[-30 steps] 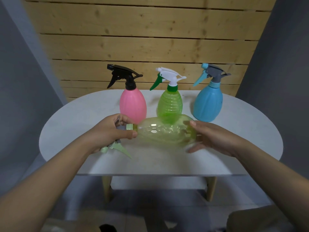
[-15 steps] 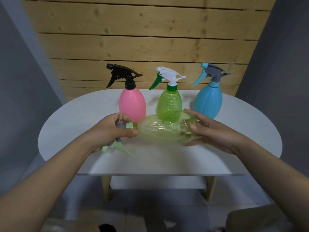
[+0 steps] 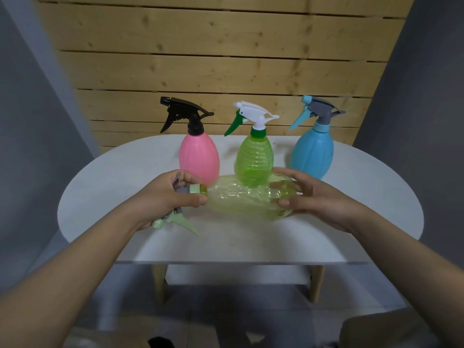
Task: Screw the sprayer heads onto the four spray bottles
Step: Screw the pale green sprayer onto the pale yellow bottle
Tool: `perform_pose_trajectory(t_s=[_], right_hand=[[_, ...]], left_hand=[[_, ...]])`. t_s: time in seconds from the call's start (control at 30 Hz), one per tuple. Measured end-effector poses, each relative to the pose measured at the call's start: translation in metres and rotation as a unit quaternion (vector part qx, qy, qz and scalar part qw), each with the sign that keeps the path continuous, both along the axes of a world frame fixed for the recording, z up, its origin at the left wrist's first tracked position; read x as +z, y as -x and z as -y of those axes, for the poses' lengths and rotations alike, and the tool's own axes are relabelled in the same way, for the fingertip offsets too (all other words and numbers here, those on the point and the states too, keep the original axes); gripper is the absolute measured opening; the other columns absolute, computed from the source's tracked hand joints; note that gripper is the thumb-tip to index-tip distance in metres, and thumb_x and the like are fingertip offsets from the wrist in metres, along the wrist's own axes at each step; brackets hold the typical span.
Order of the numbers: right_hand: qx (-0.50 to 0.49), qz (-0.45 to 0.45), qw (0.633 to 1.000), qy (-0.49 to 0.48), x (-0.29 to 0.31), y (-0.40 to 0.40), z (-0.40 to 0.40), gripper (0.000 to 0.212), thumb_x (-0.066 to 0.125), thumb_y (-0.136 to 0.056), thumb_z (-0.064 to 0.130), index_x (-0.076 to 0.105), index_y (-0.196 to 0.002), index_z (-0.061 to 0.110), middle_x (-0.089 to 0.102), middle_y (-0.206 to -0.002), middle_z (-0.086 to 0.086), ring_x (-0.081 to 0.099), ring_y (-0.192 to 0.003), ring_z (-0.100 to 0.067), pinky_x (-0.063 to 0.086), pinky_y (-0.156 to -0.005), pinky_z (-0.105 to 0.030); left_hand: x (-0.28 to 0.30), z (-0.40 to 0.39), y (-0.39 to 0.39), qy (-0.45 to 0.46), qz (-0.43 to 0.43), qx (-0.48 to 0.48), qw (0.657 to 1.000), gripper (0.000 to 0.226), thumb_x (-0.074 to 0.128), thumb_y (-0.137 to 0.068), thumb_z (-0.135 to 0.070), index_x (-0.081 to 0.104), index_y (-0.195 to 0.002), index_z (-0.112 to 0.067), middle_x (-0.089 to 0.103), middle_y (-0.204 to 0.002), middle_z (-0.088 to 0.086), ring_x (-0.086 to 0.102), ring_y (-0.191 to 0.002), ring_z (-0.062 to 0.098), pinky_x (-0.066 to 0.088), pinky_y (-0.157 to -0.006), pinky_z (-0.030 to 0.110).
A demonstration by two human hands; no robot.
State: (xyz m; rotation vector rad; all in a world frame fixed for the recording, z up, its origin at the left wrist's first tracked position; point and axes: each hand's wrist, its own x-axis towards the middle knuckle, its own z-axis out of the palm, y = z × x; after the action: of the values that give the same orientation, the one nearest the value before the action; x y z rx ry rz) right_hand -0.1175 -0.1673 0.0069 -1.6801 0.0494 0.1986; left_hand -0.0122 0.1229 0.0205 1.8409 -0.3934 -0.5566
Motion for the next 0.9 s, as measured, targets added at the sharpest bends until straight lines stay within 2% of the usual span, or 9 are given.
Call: perform_pose_trajectory(t_s=[0.07,0.17,0.27,0.37,0.47,0.57,0.67,0.8,0.9], right_hand=[[-0.014,-0.005,0.999,0.042,0.0031,0.0007,-0.0037,0.052,0.072,-0.073,0.043,0.061,-0.119,0.022,0.073,-0.101,-0.008,0.071,-0.081,-0.022,0.056,-0.061,-0.027],[-0.043,-0.072,0.992,0.09,0.0025,0.0007,-0.0071,0.075,0.052,-0.064,0.076,0.066,-0.102,0.013,0.074,-0.086,-0.015,0.068,-0.057,-0.03,0.051,-0.046,-0.028],[-0.015,-0.106,0.994,0.033,0.0001,0.0006,-0.0068,0.08,0.048,-0.063,0.077,0.06,-0.113,0.015,0.07,-0.107,-0.018,0.072,-0.078,-0.034,0.058,-0.058,-0.035],[0.001,-0.063,0.994,-0.088,0.0016,0.0004,-0.0037,0.076,0.072,-0.067,0.054,0.046,-0.133,0.026,0.058,-0.129,-0.012,0.064,-0.11,-0.029,0.057,-0.079,-0.043],[-0.001,-0.002,0.997,-0.08,0.0047,-0.0003,0.0001,0.066,0.078,-0.068,0.016,0.052,-0.127,0.03,0.064,-0.118,-0.011,0.067,-0.099,-0.025,0.058,-0.069,-0.033],[-0.034,-0.015,0.999,0.014,0.0091,-0.0009,-0.0032,0.053,0.07,-0.072,0.041,0.06,-0.12,0.019,0.067,-0.101,-0.021,0.068,-0.076,-0.03,0.055,-0.051,-0.028],[-0.055,-0.064,0.995,0.059,0.0066,-0.0015,-0.0051,0.082,0.061,-0.06,0.073,0.064,-0.11,0.007,0.068,-0.098,-0.032,0.068,-0.059,-0.031,0.051,-0.045,-0.026],[-0.022,-0.05,0.998,-0.026,0.0075,0.0005,-0.0073,0.078,0.062,-0.064,0.061,0.053,-0.128,0.016,0.066,-0.118,-0.02,0.067,-0.102,-0.032,0.057,-0.065,-0.033],[-0.042,-0.009,0.999,-0.029,0.0097,0.0011,-0.0089,0.07,0.07,-0.062,0.048,0.057,-0.125,0.021,0.066,-0.116,-0.015,0.066,-0.1,-0.023,0.057,-0.062,-0.031]], left_hand=[[0.0,-0.0004,0.0008,-0.005,0.008,-0.012,1.0,0.054,0.089,-0.048,-0.025,0.063,-0.093,-0.017,0.068,-0.096,0.017,0.055,-0.077,0.03,0.042,-0.061,0.038],[-0.0016,0.0007,0.002,-0.021,0.033,-0.028,0.999,0.041,0.085,-0.06,-0.021,0.061,-0.093,-0.018,0.066,-0.096,0.01,0.054,-0.063,0.018,0.042,-0.05,0.026],[-0.0024,0.0013,0.0016,-0.028,0.034,-0.024,0.999,0.038,0.083,-0.062,-0.02,0.061,-0.093,-0.019,0.066,-0.09,0.006,0.052,-0.053,0.009,0.038,-0.043,0.022],[-0.0018,-0.0017,-0.0022,-0.004,0.004,0.006,1.0,0.042,0.085,-0.06,-0.016,0.062,-0.095,-0.017,0.065,-0.1,0.025,0.053,-0.075,0.028,0.035,-0.054,0.032],[-0.0005,-0.0027,-0.0046,0.012,-0.004,0.009,1.0,0.044,0.08,-0.056,-0.021,0.061,-0.095,-0.016,0.065,-0.095,0.021,0.054,-0.079,0.028,0.037,-0.051,0.028],[0.0001,-0.002,-0.0027,-0.007,0.023,-0.011,1.0,0.045,0.086,-0.057,-0.019,0.061,-0.094,-0.016,0.066,-0.091,0.014,0.055,-0.064,0.02,0.039,-0.045,0.023],[0.0005,-0.0009,0.0006,-0.012,0.027,-0.024,0.999,0.052,0.081,-0.049,-0.032,0.061,-0.094,-0.017,0.066,-0.09,0.01,0.053,-0.061,0.017,0.04,-0.045,0.023],[-0.0012,-0.001,-0.0022,-0.004,0.01,-0.004,1.0,0.055,0.089,-0.049,-0.028,0.062,-0.095,-0.016,0.069,-0.088,0.014,0.05,-0.076,0.03,0.035,-0.054,0.033],[-0.0005,-0.0001,-0.003,-0.002,0.01,-0.008,1.0,0.051,0.086,-0.05,-0.03,0.062,-0.094,-0.017,0.071,-0.083,0.011,0.053,-0.079,0.031,0.036,-0.059,0.038]])
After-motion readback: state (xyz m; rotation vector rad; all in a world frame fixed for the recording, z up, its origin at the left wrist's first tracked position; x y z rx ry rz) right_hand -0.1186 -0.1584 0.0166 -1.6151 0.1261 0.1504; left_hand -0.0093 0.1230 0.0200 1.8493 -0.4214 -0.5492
